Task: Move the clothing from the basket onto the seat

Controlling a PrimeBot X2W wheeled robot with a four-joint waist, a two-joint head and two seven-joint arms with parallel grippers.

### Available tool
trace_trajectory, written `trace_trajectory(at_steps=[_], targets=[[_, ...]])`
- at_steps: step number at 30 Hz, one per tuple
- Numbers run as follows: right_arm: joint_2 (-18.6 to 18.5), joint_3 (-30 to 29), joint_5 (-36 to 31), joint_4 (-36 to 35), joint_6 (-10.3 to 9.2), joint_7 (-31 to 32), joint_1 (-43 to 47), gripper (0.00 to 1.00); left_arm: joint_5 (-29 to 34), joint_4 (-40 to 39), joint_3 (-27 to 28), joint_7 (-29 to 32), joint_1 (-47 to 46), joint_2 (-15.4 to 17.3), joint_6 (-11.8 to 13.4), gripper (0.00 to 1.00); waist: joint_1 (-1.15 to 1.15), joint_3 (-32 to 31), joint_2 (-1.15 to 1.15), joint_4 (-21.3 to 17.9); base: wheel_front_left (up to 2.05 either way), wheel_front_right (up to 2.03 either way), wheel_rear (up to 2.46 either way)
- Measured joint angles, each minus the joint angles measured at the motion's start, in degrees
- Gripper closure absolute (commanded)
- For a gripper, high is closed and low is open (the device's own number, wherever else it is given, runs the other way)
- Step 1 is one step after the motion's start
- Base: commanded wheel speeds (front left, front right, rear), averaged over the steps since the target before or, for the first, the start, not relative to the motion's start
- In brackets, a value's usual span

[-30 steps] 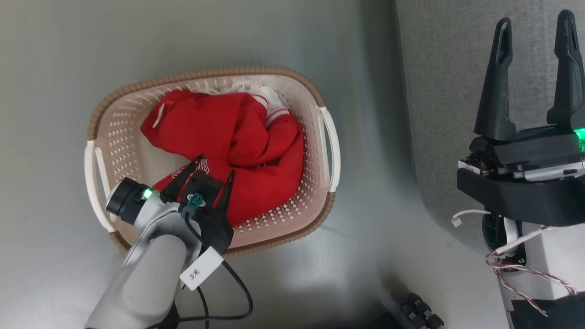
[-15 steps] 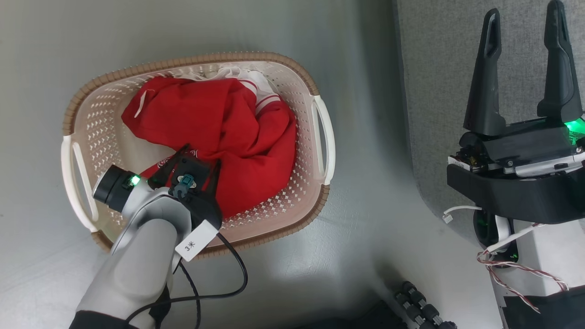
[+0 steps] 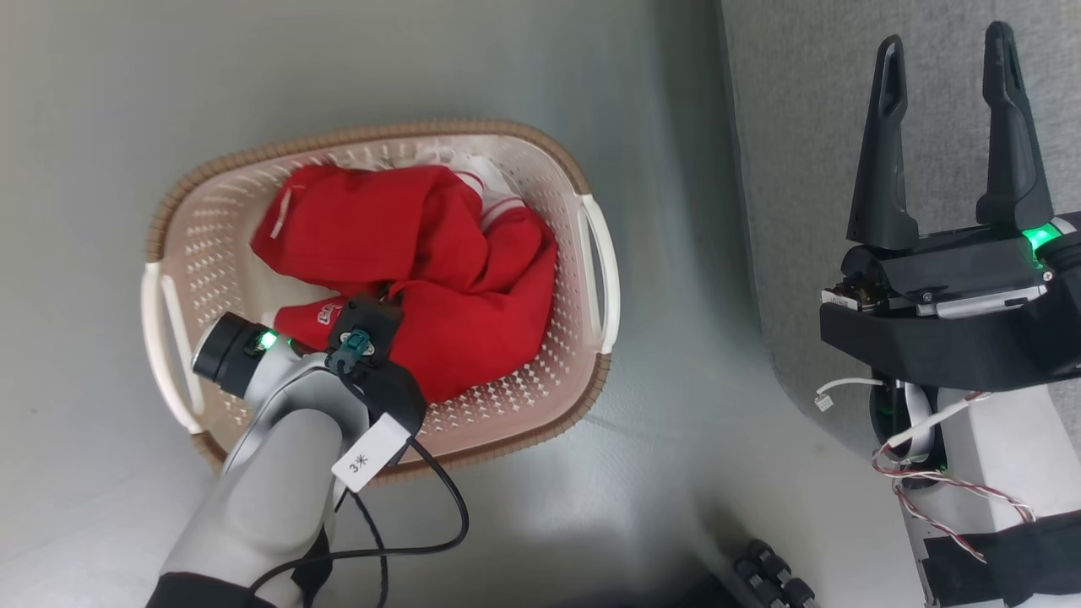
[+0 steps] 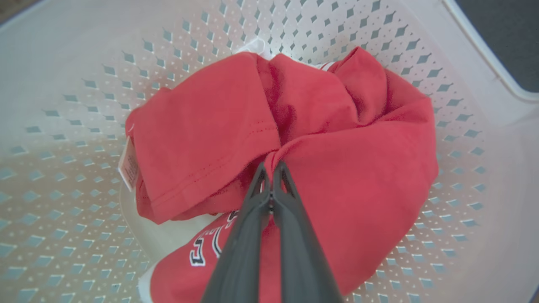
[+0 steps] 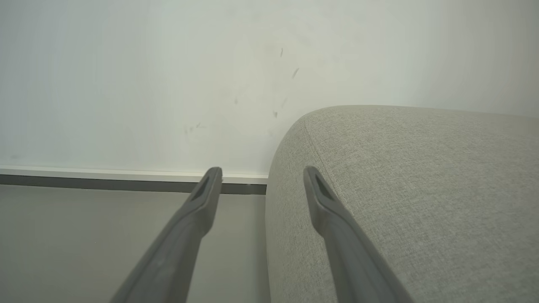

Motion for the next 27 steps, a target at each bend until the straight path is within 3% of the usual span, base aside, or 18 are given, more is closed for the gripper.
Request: trace_trajectory(at_steps=[13, 27], targets=[[-1.3, -1.5, 0.0, 7.7, 1.26, 0.0, 1.7, 0.00, -3.7, -1.9, 0.0, -5.3, 0.7, -1.0, -1.9, 1.00, 0.00, -7.8, 0.00, 3.4, 0.00, 0.00, 0.00], [-1.5, -1.9, 0.3, 15.0, 2.50, 0.0, 5.0, 0.00, -8.4, -12.0, 0.3, -5.6, 1.6, -1.5, -3.1, 1.00, -0.01, -18.4, 0.00, 8.6, 0.00, 0.00, 0.00]])
